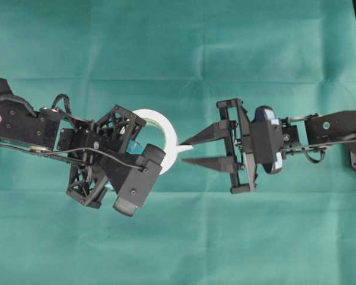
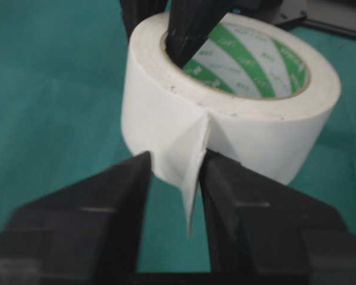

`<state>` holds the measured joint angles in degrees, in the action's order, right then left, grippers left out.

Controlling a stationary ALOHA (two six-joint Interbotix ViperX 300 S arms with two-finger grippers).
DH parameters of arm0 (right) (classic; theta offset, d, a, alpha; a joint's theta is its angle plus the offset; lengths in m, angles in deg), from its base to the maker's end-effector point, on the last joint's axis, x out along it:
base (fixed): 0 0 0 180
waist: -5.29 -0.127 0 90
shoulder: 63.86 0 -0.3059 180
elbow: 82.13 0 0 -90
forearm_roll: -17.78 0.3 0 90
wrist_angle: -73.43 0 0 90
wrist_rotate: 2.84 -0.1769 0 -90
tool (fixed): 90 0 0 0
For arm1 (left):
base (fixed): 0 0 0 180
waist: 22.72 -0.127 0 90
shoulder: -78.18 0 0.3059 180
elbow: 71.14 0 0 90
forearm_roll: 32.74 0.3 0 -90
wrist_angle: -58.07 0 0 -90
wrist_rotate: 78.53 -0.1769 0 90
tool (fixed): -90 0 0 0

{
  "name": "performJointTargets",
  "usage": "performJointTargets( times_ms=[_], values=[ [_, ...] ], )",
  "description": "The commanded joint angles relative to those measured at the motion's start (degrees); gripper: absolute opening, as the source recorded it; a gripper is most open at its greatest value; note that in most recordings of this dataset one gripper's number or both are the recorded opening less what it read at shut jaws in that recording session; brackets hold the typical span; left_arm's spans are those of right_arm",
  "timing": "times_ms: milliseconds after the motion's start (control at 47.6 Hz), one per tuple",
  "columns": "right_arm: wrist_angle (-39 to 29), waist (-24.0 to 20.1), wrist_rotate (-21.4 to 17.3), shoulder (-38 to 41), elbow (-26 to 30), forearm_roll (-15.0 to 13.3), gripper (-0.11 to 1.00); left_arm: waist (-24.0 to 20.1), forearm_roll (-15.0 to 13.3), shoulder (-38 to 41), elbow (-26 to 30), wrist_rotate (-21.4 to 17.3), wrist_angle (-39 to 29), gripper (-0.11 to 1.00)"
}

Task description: Peel off the duct tape with your right arm.

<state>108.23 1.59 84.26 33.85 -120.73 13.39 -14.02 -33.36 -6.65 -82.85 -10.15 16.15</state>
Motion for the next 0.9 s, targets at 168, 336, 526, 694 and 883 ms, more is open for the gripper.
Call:
performJointTargets(
  times_ms=[168,336,526,694,883],
  values=[
    [1.41,0.35,0.09,-0.62,1.32,0.09,-0.06,0.18,0.09,-0.79,0.62,0.09,0.26,0.21],
    [1.41,0.44,0.09,-0.62,1.23,0.18,-0.08,0.18,0.09,-0.79,0.62,0.09,0.26,0.21],
    [1.41,0.53,0.18,-0.62,1.05,0.18,-0.08,0.09,0.09,-0.79,0.62,0.09,0.26,0.21],
    [1.76,0.7,0.18,-0.62,0.88,0.18,-0.08,0.18,0.0,-0.79,0.7,0.18,0.26,0.21],
    [2.02,0.7,0.18,-0.62,0.79,0.18,-0.08,0.0,0.09,-0.79,0.79,0.44,0.26,0.21]
  ],
)
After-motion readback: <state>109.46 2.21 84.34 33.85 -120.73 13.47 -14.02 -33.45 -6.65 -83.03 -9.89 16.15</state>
